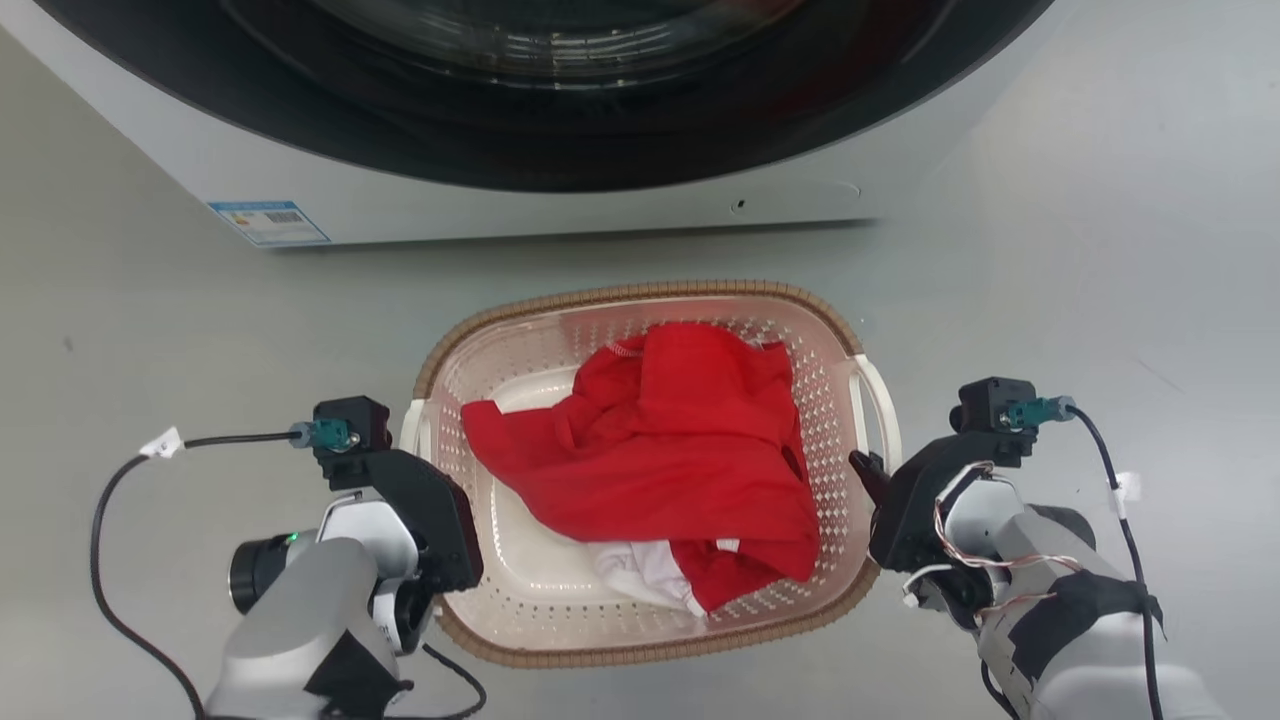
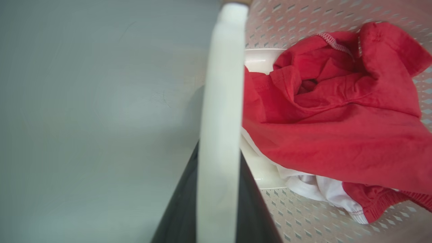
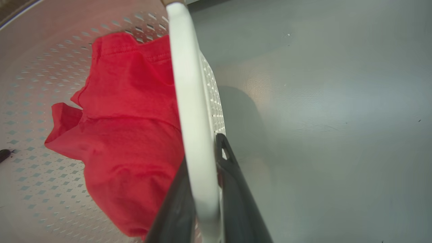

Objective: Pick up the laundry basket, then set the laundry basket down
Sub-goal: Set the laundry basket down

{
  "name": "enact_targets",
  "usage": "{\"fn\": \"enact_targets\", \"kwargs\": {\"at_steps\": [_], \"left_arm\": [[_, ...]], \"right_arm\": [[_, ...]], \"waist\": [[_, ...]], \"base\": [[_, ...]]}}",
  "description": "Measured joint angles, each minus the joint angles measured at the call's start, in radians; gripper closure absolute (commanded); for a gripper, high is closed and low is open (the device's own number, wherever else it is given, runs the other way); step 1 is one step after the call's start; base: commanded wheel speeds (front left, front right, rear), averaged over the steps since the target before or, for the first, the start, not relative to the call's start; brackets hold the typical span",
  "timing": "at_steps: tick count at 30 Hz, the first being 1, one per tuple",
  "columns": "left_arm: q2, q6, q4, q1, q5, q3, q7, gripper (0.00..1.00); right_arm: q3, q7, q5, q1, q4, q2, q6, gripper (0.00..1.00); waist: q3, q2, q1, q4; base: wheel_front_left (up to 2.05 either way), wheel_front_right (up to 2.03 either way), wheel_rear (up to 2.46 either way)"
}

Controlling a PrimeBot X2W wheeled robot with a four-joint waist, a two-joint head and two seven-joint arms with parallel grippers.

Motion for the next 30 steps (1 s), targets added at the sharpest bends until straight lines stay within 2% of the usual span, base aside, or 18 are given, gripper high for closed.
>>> {"fn": "enact_targets", "kwargs": {"at_steps": [17, 30], "left_arm": [[0.023, -0.016, -0.006, -0.163, 0.041, -0.003, -0.075, 1.00], [0.019, -0.026, 0.013, -0.215, 0.051, -0.008, -0.123, 1.00]], "right_arm": [[-0.014, -0.079, -0.009, -0.149, -0.023, -0.011, -0.006, 1.00], [-0.018, -0.119, -0.009, -0.199, -0.016, -0.016, -0.006, 1.00]], "waist": [[0.243, 0.0000, -0.0001, -0.021], [0.347, 0.0000, -0.0002, -0.013]], "base": [[0.00, 0.00, 0.00], [0.00, 0.00, 0.00]]}}
